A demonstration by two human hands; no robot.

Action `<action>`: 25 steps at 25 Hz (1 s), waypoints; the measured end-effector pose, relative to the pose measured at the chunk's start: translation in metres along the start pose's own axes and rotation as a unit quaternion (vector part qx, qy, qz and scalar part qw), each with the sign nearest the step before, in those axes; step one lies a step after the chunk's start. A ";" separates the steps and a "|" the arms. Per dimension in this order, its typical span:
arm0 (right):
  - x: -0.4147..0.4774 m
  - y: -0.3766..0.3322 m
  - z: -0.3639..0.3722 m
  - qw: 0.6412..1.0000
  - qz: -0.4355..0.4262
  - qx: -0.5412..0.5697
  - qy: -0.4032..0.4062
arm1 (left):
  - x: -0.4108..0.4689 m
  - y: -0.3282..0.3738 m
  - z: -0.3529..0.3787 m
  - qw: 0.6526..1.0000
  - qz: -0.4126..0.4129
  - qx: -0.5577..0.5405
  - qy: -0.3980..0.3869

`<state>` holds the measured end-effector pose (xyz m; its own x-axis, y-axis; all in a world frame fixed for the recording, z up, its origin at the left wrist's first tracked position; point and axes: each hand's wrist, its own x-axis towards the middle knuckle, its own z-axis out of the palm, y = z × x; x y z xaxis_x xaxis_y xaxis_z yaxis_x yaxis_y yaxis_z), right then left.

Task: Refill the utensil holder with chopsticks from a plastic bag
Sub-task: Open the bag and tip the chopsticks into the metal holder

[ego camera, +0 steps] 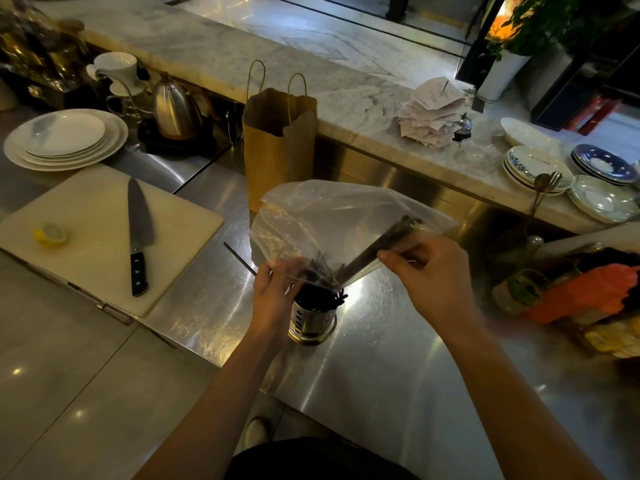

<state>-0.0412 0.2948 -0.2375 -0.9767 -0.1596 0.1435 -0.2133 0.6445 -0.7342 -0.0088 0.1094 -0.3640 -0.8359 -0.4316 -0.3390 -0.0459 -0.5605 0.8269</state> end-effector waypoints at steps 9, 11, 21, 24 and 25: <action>-0.004 -0.001 -0.002 0.996 -0.085 0.013 0.019 | -0.003 0.000 -0.006 0.995 0.000 0.098 -0.012; -0.003 0.001 -0.001 0.995 -0.094 0.018 0.023 | -0.004 -0.002 -0.006 0.992 -0.004 0.126 -0.016; -0.001 -0.004 0.009 1.000 0.002 0.024 0.005 | -0.006 -0.002 -0.004 0.998 0.011 0.058 -0.021; 0.000 -0.002 0.010 0.999 0.018 0.012 0.029 | -0.005 -0.001 -0.006 0.998 0.011 0.061 -0.022; 0.001 -0.001 0.010 0.999 0.021 0.011 0.029 | -0.005 -0.001 -0.006 0.998 0.010 0.061 -0.023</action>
<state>-0.0415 0.2864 -0.2430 -0.9846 -0.0889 0.1507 -0.1726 0.6334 -0.7543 -0.0010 0.1079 -0.3656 -0.8614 -0.4073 -0.3033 -0.0931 -0.4604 0.8828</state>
